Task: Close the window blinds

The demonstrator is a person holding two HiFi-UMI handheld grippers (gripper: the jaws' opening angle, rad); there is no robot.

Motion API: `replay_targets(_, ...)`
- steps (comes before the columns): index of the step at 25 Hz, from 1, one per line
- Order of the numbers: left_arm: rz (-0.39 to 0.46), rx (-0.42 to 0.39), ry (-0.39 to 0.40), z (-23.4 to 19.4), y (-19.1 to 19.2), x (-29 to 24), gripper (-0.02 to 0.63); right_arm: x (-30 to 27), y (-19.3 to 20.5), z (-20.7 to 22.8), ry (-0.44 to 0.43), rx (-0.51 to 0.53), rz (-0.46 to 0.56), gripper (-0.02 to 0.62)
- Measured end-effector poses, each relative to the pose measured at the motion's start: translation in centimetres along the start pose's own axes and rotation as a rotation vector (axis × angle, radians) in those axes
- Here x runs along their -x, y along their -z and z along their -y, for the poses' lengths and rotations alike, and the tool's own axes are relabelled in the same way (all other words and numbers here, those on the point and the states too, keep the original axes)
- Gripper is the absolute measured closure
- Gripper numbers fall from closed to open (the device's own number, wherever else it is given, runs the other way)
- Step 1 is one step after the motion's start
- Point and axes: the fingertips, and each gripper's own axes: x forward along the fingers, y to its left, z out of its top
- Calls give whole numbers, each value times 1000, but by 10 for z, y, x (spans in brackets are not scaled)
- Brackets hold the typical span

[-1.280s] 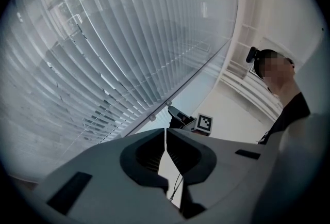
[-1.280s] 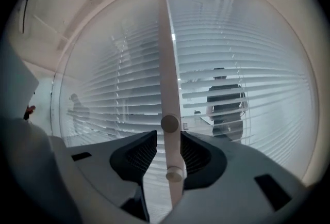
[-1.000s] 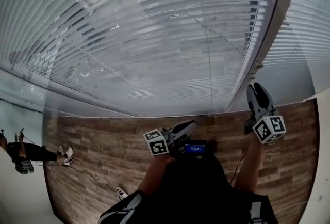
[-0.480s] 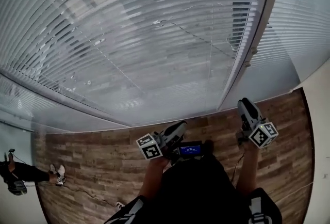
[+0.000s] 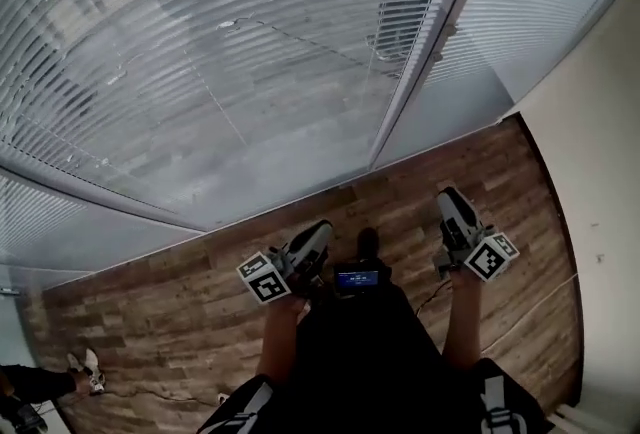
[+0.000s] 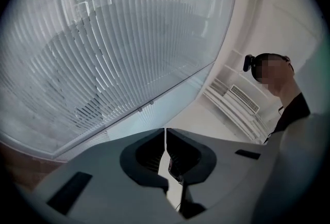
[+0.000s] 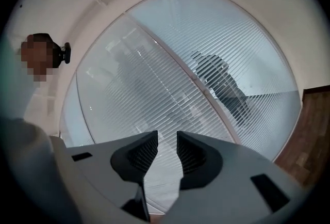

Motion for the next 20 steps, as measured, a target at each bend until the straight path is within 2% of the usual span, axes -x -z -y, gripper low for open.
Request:
replay_targets(3, 2, 30, 40, 10, -11, -4, 591, 12, -7, -14, 44, -1, 4, 477)
replay_targets(5, 10, 21, 67, 16, -19, -12, 591, 12, -15, -17, 46, -1, 10, 480)
replay_targets(9, 36, -25, 83, 32, -19, -21, 591, 15, -29, -24, -15, 20, 34, 486)
replay_targets(14, 70, -64, 65, 39, -19, -17, 591, 14, -34, -37, -94, 56, 46, 495)
replay_targets(20, 68, -59, 51, 49, -21, -21, 591, 17, -37, -41, -105, 38, 31, 517)
